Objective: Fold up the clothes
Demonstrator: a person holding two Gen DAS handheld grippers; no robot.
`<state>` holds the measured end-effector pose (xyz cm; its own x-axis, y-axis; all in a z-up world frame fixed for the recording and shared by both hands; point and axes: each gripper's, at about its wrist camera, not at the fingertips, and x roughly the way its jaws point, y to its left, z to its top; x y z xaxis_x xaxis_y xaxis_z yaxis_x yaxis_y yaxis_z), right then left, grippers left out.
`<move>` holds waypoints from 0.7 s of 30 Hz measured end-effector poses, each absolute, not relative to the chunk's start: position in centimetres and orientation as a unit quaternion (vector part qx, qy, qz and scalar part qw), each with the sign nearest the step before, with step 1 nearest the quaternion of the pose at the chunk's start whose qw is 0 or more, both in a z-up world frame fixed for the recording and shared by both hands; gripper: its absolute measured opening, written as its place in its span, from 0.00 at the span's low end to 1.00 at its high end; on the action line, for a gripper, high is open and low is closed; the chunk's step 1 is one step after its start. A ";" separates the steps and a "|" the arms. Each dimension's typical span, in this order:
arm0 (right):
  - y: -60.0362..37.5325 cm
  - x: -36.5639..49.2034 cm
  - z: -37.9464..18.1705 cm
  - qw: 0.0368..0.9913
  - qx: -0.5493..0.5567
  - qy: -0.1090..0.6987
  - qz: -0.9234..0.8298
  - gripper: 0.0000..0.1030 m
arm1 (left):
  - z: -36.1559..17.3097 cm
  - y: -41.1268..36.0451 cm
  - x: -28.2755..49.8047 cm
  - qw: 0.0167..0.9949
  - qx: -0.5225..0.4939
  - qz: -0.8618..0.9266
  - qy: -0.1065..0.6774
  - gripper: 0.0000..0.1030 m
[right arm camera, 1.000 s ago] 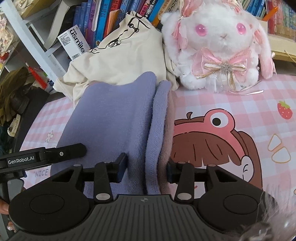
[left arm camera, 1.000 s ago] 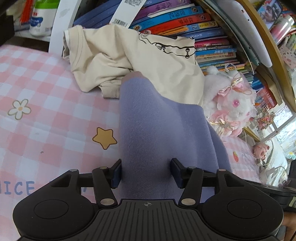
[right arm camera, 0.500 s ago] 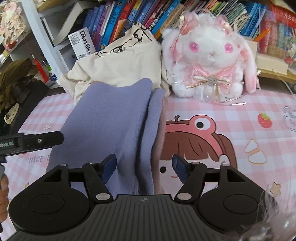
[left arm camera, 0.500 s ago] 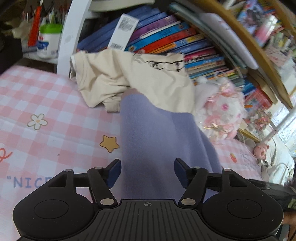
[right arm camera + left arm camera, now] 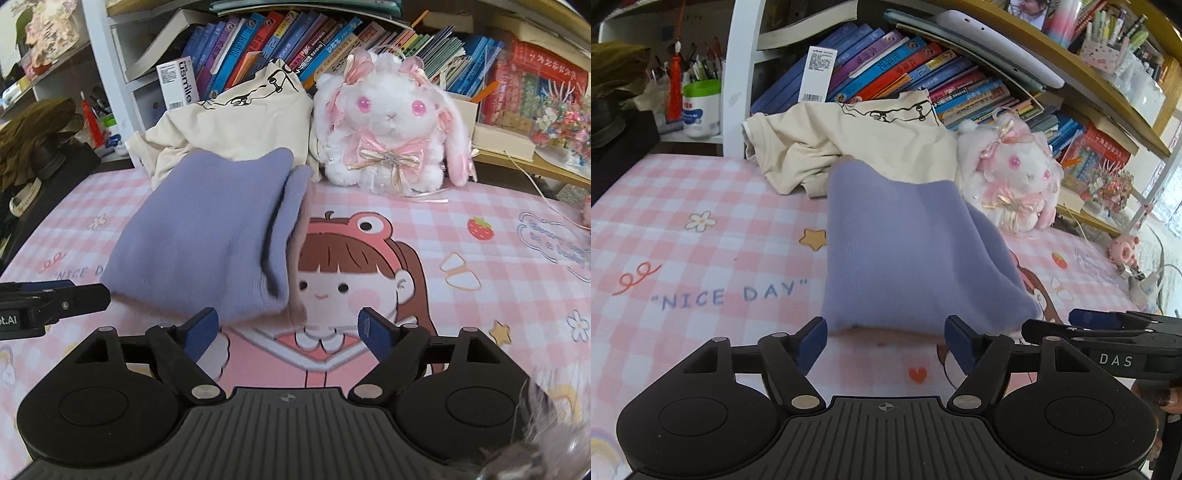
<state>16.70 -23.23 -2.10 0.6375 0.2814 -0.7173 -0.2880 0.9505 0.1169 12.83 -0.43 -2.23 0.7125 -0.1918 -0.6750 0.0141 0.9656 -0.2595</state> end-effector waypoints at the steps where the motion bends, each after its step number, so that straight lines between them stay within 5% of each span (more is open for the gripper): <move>1: -23.3 16.1 -2.1 0.905 -0.005 0.396 0.156 0.83 | -2.2 -0.6 12.3 0.918 -0.119 -0.054 0.374 0.75; 13: -24.1 9.4 -1.8 0.915 -0.031 0.378 0.137 0.91 | -1.9 -2.6 7.1 0.923 -0.111 -0.037 0.366 0.78; 21: -24.3 5.9 -2.1 0.919 -0.035 0.373 0.124 0.95 | -2.0 -3.9 4.7 0.933 -0.071 -0.017 0.351 0.90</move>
